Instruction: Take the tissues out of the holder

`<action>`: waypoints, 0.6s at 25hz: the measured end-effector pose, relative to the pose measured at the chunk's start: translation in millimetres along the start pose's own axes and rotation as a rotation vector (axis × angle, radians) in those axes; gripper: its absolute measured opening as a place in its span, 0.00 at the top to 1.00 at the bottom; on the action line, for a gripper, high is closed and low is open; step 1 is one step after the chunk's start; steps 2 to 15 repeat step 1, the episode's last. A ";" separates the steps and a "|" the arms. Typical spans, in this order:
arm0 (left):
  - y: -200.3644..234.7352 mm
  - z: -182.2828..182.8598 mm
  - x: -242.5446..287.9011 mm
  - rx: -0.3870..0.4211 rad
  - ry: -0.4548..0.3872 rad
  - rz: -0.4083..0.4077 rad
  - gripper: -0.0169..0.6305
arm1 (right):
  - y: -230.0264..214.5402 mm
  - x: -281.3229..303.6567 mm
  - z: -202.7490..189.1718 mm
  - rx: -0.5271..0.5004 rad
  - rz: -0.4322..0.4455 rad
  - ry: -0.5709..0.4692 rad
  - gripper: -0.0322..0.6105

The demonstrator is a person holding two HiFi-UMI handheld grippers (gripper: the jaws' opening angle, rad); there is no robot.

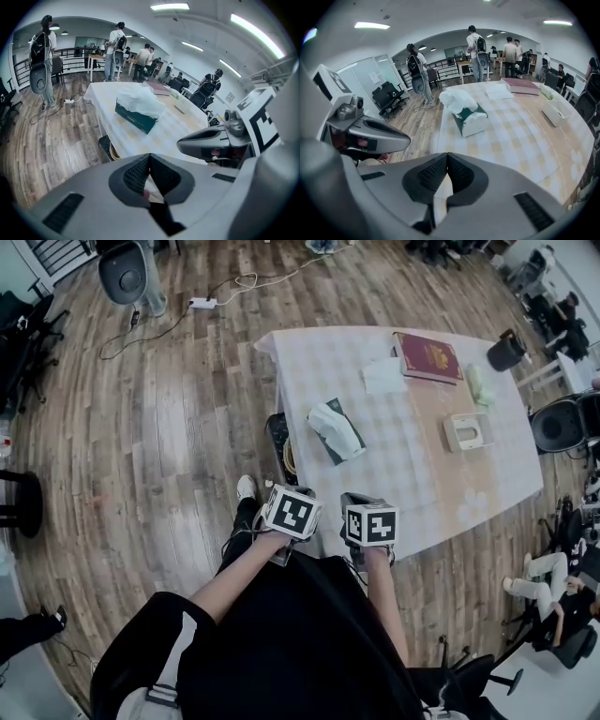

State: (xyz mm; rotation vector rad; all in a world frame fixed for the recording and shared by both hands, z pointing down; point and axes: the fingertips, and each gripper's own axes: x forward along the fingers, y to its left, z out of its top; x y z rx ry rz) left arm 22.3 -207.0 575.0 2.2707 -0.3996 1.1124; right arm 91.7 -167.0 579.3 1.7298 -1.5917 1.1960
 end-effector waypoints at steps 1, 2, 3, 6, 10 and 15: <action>2.2 -0.2 -1.6 -0.007 -0.001 0.002 0.96 | 4.9 2.0 1.9 -0.008 0.008 0.002 0.93; 2.2 -0.2 -1.6 -0.007 -0.001 0.002 0.96 | 4.9 2.0 1.9 -0.008 0.008 0.002 0.93; 2.2 -0.2 -1.6 -0.007 -0.001 0.002 0.96 | 4.9 2.0 1.9 -0.008 0.008 0.002 0.93; 2.2 -0.2 -1.6 -0.007 -0.001 0.002 0.96 | 4.9 2.0 1.9 -0.008 0.008 0.002 0.93; 2.2 -0.2 -1.6 -0.007 -0.001 0.002 0.96 | 4.9 2.0 1.9 -0.008 0.008 0.002 0.93; 2.2 -0.2 -1.6 -0.007 -0.001 0.002 0.96 | 4.9 2.0 1.9 -0.008 0.008 0.002 0.93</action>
